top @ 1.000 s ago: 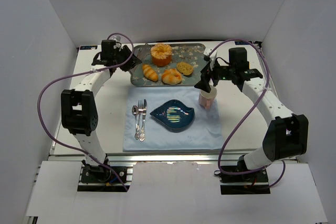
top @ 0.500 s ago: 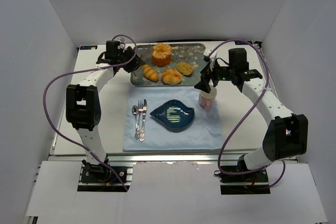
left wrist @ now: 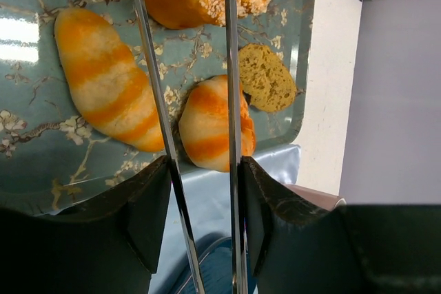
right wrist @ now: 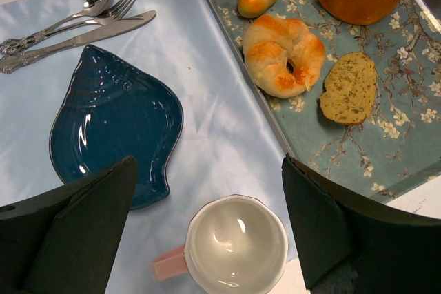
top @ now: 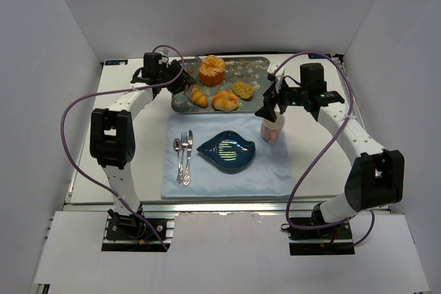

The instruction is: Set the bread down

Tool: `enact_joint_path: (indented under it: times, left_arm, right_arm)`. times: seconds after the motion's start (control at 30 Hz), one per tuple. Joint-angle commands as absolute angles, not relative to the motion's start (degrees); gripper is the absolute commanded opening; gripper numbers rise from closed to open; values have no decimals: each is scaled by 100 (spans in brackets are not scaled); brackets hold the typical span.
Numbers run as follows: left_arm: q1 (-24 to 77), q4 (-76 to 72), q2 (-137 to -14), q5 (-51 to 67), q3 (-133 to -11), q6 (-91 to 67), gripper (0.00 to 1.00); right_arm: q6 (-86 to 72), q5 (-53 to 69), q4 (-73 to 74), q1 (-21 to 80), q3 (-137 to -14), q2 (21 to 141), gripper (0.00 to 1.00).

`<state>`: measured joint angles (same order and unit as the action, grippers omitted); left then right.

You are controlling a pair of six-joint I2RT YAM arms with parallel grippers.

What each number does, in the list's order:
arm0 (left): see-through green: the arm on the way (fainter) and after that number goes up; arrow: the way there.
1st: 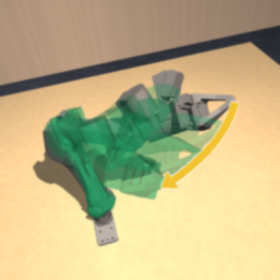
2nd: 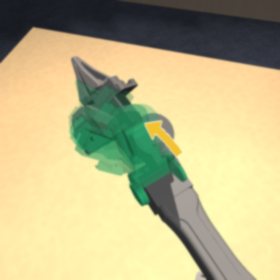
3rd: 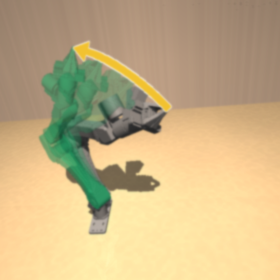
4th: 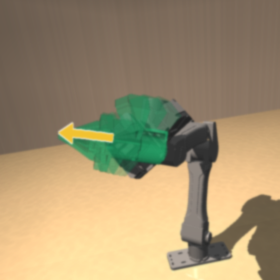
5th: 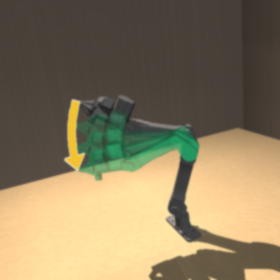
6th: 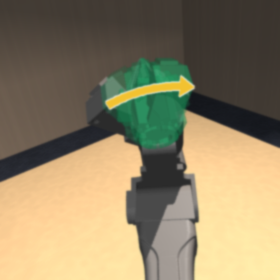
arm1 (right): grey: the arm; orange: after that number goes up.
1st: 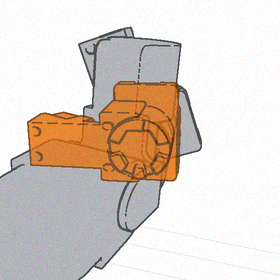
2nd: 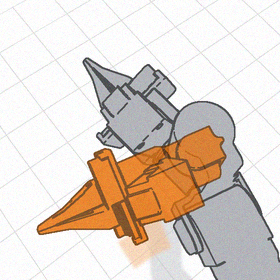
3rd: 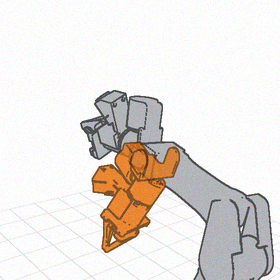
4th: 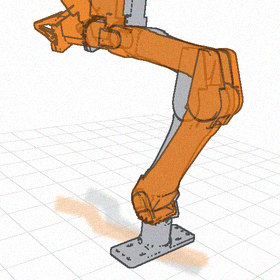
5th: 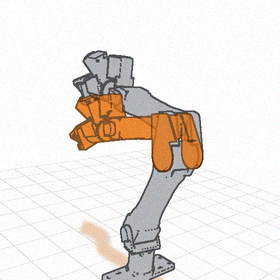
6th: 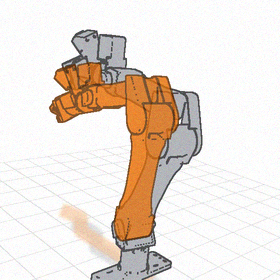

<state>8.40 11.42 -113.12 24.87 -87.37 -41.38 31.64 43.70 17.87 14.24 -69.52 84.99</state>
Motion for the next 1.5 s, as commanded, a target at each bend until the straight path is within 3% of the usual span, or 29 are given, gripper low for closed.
enact_joint_path:
  times: [0.0,0.4,0.67,0.87,1.13,1.47]
  left_arm:
    - [856,784,-10951,2713,-8676,-4278,54]
    - [864,910,-10886,2772,-8481,-4184,53]
    - [885,1039,-10950,2762,-8623,-4131,28]
    - [888,773,-10656,2888,-8736,-4319,1]
    - [870,343,-9836,3261,-8471,-4779,0]
    - [907,1566,-8116,3829,-7064,-4699,0]
  right_arm:
    - [3111,4491,1661,1389,-6964,8374,89]
    - [3085,4529,1650,1389,-7005,8411,89]
    - [3079,4515,1655,1389,-6994,8380,89]
    - [3116,4474,1696,1380,-6976,8308,89]
    - [3175,4475,1745,1324,-6905,8190,89]
    - [3010,4427,1285,1122,-6623,7943,89]
